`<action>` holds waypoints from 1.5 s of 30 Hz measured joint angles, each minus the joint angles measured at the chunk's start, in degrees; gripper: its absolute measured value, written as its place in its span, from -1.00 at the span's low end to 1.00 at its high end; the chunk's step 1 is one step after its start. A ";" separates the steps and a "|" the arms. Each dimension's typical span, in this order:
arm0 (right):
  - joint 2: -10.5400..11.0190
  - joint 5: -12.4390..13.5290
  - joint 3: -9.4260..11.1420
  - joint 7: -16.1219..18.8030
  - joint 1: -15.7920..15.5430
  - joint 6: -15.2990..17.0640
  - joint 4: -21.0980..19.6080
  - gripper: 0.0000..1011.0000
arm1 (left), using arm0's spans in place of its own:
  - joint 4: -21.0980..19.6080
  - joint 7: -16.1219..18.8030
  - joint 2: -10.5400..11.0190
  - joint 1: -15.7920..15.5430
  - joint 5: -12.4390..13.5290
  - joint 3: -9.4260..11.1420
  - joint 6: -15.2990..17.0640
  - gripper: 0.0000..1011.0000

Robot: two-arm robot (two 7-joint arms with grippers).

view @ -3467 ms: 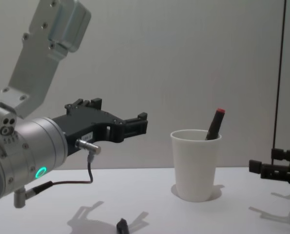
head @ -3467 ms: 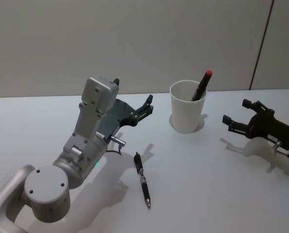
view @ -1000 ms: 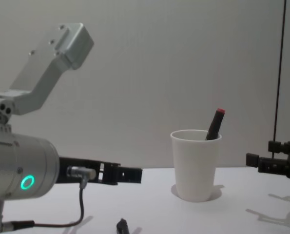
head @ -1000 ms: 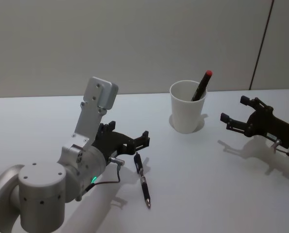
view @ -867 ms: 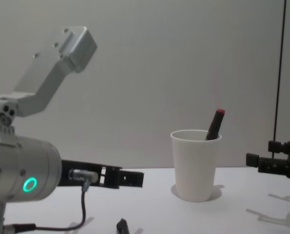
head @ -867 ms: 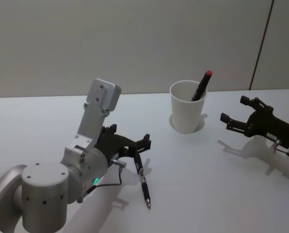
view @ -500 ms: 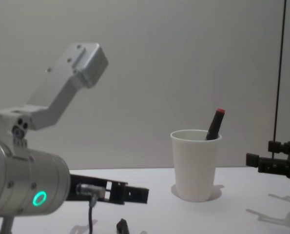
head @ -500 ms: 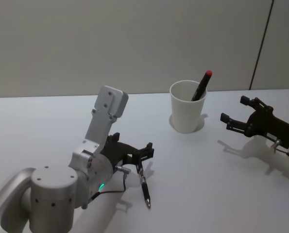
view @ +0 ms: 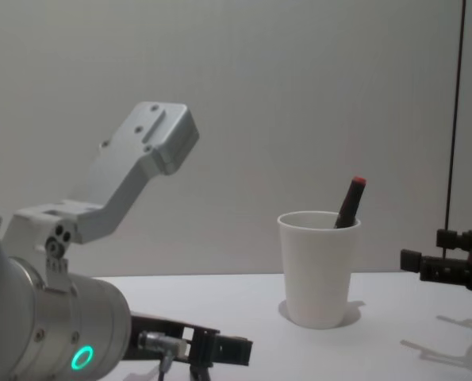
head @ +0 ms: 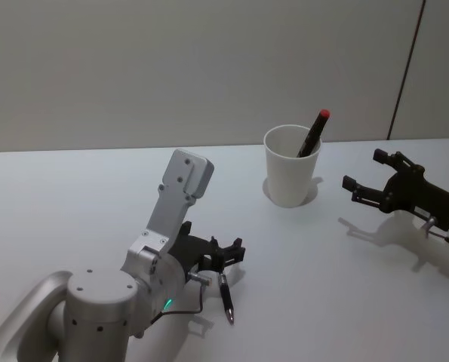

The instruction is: Place the pen into the pen holder.

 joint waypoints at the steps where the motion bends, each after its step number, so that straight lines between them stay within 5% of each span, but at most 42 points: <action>1: 0.00 0.00 0.00 0.00 0.00 0.00 0.00 0.98 | 0.01 0.05 -0.04 0.04 0.11 0.03 0.04 0.98; 45: 0.00 0.00 0.00 0.00 0.00 0.00 0.00 0.98 | 2.43 -2.95 -1.74 1.21 2.94 0.55 -0.29 0.98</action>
